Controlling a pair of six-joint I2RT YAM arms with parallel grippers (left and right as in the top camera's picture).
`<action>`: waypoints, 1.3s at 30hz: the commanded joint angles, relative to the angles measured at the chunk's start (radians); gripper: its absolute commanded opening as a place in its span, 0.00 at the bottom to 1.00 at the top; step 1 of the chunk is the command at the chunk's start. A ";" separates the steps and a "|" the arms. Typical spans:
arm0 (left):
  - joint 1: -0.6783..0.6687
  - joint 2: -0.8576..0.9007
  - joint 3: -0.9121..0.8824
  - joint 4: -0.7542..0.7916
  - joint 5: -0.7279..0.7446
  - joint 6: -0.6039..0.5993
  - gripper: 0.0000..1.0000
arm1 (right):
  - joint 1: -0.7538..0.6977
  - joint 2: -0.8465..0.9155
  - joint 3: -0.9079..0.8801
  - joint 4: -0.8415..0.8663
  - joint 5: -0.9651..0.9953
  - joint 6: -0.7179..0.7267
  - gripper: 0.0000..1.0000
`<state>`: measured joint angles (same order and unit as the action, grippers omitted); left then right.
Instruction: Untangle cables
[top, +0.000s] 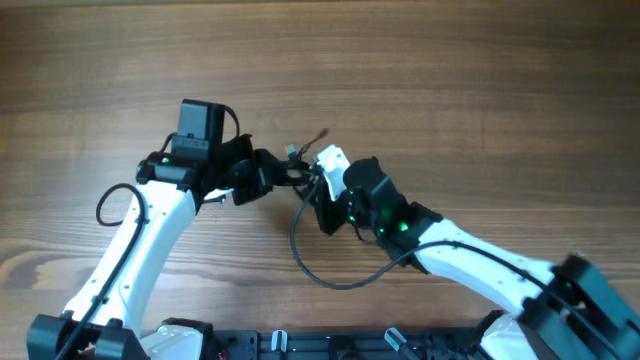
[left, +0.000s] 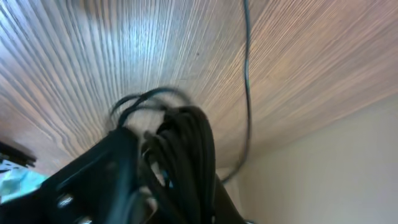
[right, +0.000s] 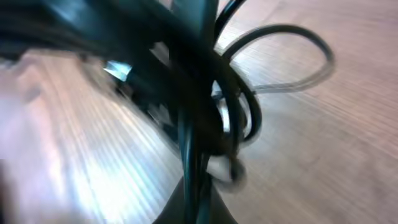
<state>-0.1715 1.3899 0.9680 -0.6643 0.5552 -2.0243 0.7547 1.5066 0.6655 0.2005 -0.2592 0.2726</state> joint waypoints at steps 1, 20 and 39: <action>0.080 -0.008 0.006 0.013 -0.154 -0.156 0.04 | -0.002 -0.087 -0.004 -0.128 -0.217 0.045 0.04; 0.090 -0.006 0.006 -0.274 -0.392 -0.153 0.04 | -0.205 -0.402 -0.004 -0.228 0.053 0.389 0.11; 0.090 -0.006 0.006 -0.272 -0.391 -0.153 0.04 | 0.019 -0.058 -0.004 -0.063 -0.311 0.091 0.78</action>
<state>-0.0830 1.3781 0.9806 -0.9356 0.1795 -2.0243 0.7177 1.3796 0.6586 0.1143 -0.5179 0.4324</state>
